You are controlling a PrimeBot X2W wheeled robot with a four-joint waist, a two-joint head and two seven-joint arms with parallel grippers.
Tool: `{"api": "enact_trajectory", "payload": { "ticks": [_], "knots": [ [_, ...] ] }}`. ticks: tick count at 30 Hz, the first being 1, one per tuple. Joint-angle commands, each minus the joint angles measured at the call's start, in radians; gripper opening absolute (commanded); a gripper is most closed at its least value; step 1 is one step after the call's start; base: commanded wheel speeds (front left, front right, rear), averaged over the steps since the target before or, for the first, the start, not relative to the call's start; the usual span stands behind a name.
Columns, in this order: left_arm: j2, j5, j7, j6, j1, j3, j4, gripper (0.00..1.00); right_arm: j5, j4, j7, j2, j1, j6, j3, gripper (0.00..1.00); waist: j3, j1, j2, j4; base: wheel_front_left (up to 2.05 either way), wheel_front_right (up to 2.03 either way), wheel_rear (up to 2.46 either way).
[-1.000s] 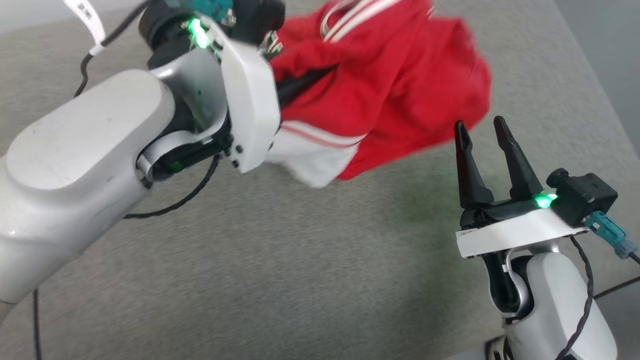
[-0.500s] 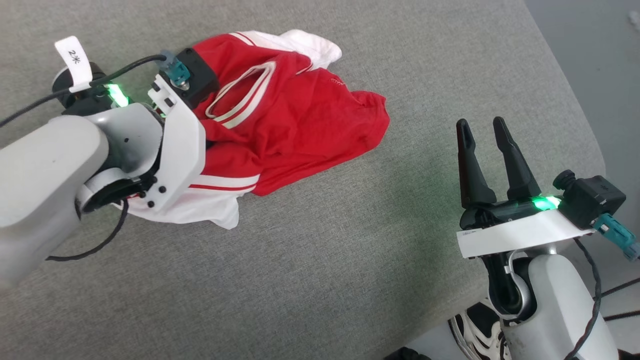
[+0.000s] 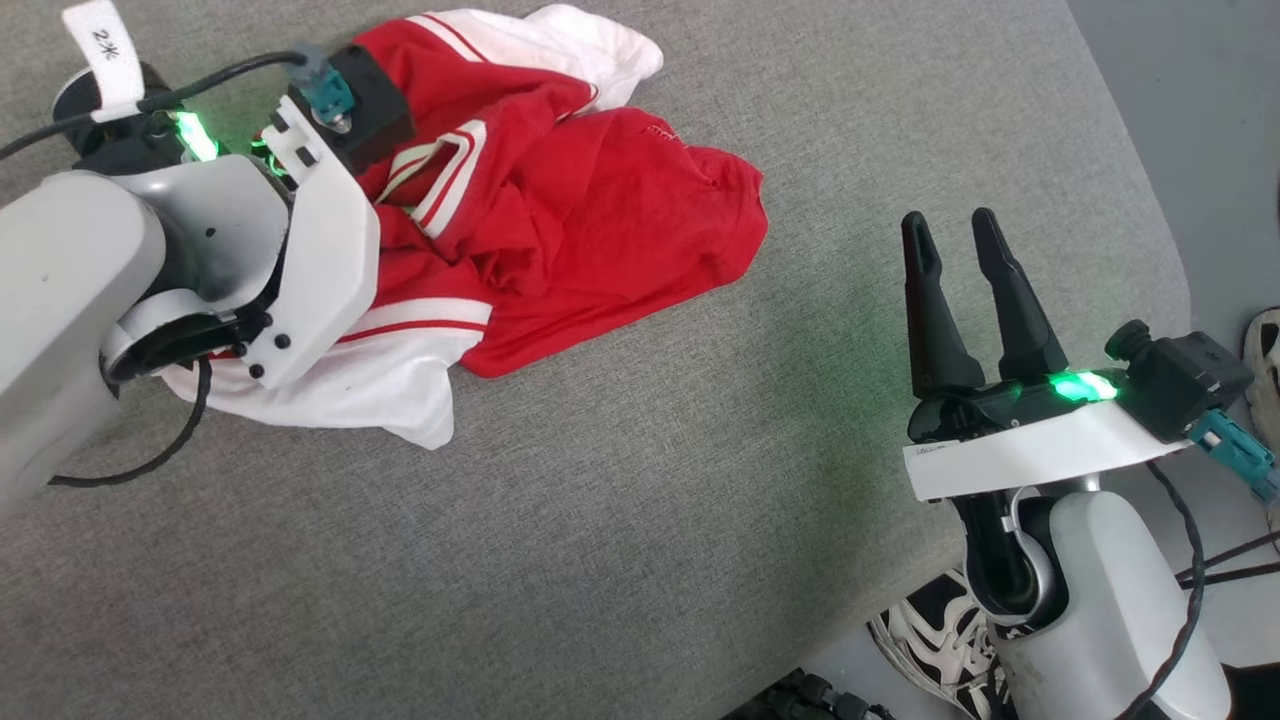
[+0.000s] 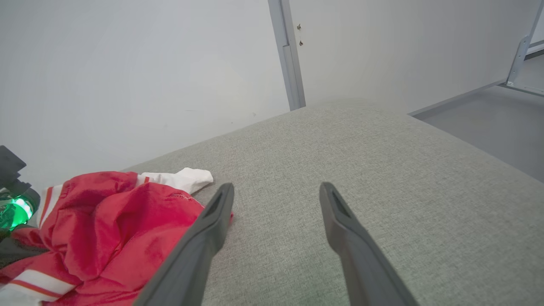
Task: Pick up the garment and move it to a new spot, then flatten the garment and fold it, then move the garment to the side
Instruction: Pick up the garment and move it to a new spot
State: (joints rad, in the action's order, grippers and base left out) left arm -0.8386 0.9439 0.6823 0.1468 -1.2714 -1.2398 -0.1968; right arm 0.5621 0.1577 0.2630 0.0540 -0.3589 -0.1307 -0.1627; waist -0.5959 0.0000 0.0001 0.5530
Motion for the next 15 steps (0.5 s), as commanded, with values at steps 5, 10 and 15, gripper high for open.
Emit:
{"api": "enact_trajectory", "payload": {
  "ticks": [5, 10, 15],
  "knots": [
    [-0.024, -0.013, -0.024, -0.029, 0.059, -0.063, -0.094, 1.00, -0.038, 0.009, 0.002, -0.003, -0.009, 0.000, 0.009, 1.00, 0.040, 0.0000, -0.0001, -0.047, 0.00, 0.00, 0.00],
    [0.012, 0.038, -0.160, -0.021, 0.007, -0.047, -0.065, 1.00, -0.101, 0.022, 0.002, -0.002, -0.013, 0.000, 0.028, 1.00, 0.101, 0.0000, -0.0001, -0.119, 0.00, 0.00, 0.00],
    [0.039, 0.081, -0.309, -0.018, 0.003, -0.041, -0.054, 1.00, -0.166, 0.038, 0.002, -0.001, -0.003, 0.000, 0.054, 1.00, 0.161, 0.0000, -0.0001, -0.186, 0.00, 0.00, 0.00]
  ]
}}
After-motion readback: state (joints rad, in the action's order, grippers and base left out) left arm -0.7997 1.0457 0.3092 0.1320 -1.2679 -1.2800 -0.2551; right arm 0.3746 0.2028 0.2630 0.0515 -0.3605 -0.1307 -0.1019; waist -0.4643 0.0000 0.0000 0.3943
